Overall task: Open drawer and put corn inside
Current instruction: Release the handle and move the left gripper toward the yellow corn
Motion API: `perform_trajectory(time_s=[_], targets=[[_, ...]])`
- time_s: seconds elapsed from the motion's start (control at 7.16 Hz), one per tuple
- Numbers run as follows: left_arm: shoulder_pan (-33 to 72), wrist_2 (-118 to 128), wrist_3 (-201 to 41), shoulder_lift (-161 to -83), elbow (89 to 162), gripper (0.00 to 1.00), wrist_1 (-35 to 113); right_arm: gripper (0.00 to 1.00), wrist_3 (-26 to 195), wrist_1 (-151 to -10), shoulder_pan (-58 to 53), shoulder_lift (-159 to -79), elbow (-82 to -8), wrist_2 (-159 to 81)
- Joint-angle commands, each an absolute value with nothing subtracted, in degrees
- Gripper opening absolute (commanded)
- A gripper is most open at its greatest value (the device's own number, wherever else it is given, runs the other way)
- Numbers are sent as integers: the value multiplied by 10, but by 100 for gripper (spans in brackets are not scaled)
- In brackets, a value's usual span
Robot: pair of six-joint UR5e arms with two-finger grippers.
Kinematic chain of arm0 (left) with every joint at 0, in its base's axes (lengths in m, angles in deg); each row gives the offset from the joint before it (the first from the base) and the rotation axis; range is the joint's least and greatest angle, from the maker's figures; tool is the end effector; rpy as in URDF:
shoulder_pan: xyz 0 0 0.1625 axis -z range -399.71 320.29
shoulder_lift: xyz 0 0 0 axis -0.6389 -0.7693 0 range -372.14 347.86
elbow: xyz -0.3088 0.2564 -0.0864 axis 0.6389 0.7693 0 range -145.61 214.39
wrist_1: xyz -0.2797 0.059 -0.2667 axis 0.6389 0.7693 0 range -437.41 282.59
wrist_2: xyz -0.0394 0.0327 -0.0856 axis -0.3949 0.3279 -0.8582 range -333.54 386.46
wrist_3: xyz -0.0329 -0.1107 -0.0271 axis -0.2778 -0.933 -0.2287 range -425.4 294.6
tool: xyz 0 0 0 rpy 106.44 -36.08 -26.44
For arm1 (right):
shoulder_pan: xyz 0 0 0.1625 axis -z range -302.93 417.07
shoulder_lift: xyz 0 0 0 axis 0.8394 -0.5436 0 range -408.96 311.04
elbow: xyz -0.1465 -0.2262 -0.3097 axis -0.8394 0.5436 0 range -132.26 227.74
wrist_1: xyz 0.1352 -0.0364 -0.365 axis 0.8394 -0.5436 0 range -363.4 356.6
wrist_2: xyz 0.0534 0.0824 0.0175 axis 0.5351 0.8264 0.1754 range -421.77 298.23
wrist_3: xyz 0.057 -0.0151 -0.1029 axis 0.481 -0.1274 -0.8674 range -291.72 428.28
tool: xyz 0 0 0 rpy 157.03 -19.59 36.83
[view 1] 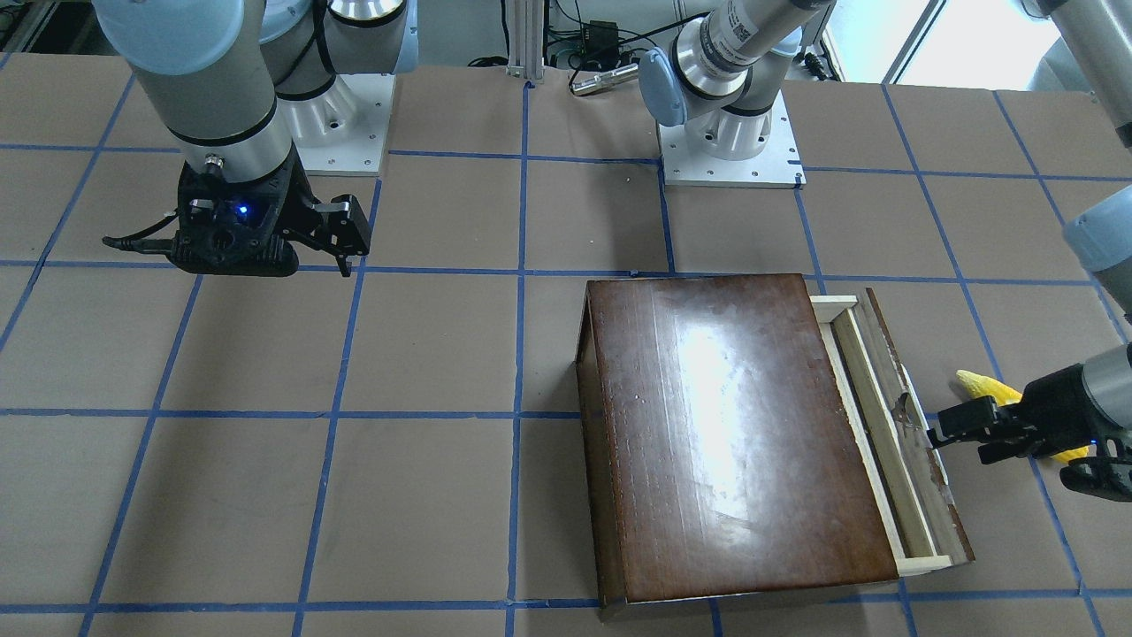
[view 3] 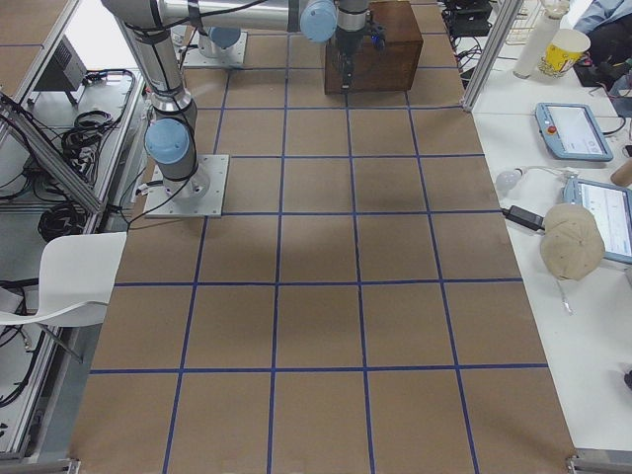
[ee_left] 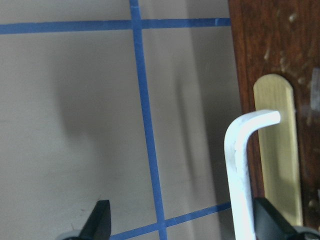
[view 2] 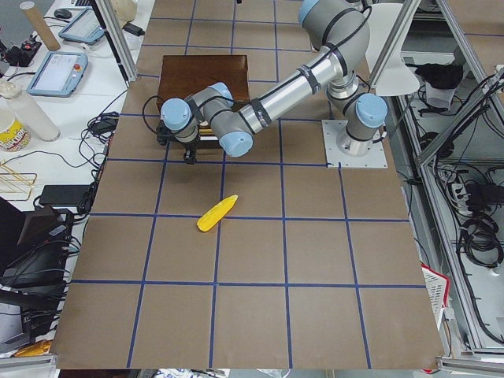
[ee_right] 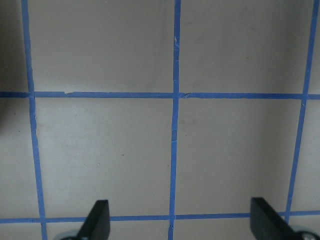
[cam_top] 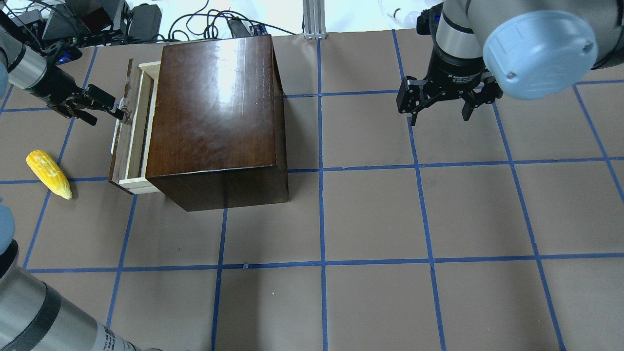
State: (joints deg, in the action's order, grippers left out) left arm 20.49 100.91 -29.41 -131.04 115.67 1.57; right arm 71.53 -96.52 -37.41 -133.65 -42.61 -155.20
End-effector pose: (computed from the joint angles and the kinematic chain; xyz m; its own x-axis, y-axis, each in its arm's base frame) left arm 0.1665 -0.6232 0.2665 -0.9476 0.0860 0.3077 0.0817 0.9963 -0.0267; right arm 0.1648 -0.4868 0.4123 -0.9978 -0.0240 0.0622 -0.0215 0.9989 0.0409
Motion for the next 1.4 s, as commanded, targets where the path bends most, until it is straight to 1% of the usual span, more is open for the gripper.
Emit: perform_trajectory(time_s=[0.0, 0.42, 0.7, 0.98, 1.26], targets=[[203, 1010, -294, -1320, 1128, 100, 40, 100, 715, -966, -374, -1337, -426, -1552], [197, 1026, -275, -1323, 1125, 100, 41, 100, 715, -965, -374, -1337, -426, -1552], [196, 1033, -275, -1311, 1108, 100, 77, 100, 715, -965, -374, -1336, -426, -1552], [143, 1050, -280, -1302, 1112, 100, 78, 100, 715, -966, -374, -1336, -426, -1552], [115, 1075, -320, -1311, 1119, 100, 21, 100, 715, -966, -374, -1337, -426, -1552]])
